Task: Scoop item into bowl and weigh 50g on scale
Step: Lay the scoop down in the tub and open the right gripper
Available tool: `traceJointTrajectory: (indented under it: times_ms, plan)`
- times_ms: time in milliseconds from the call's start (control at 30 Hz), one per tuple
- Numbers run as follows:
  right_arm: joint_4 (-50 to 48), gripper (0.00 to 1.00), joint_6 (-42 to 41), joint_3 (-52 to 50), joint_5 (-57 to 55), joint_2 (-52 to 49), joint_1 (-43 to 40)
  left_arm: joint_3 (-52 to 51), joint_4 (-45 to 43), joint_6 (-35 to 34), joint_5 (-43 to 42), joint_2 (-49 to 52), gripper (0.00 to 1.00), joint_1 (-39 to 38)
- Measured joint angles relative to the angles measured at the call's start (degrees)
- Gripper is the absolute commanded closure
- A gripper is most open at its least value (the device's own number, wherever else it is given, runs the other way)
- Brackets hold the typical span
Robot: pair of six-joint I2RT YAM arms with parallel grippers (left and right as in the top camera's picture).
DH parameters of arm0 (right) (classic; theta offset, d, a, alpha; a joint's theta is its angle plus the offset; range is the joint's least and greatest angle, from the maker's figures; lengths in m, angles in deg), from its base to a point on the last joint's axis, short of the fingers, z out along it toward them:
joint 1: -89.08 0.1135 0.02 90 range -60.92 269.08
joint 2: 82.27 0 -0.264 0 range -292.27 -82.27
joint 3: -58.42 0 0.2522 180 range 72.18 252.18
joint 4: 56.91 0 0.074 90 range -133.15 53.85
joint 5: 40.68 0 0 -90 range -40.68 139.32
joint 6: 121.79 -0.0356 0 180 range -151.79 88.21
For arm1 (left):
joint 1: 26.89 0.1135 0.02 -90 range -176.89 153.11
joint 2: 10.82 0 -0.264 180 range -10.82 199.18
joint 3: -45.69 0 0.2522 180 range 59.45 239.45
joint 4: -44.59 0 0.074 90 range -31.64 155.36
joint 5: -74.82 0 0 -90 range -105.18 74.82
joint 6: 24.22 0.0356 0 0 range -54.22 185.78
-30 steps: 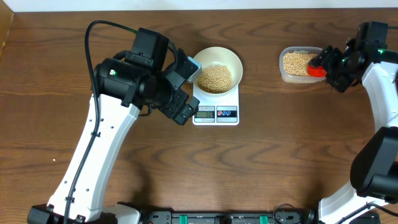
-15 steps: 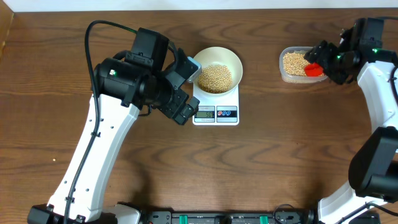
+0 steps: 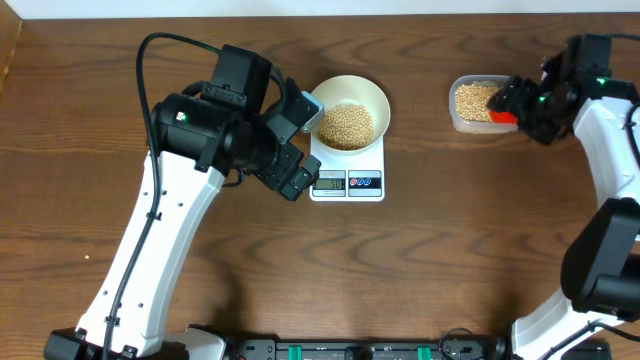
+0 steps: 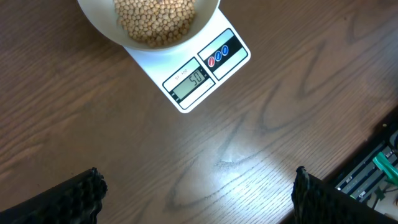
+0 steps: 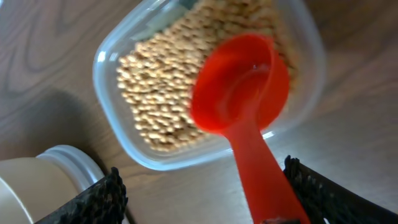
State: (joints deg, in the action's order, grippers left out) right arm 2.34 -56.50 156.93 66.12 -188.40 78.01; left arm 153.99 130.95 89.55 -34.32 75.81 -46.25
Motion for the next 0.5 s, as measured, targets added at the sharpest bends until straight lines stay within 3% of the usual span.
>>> traceJointTrajectory:
  times_ms: [200, 500]
  plan:
    - [1.2, 0.08, 2.0, 0.0, -0.1, 0.0, -3.3, 0.0, 0.0, 0.0, 0.0, 0.0, 0.02, 0.0]
    - [2.5, 0.07, 4.6, 0.0, -0.1, 0.0, -3.2, 0.0, 0.0, 0.0, 0.0, 0.0, 0.02, 0.0]
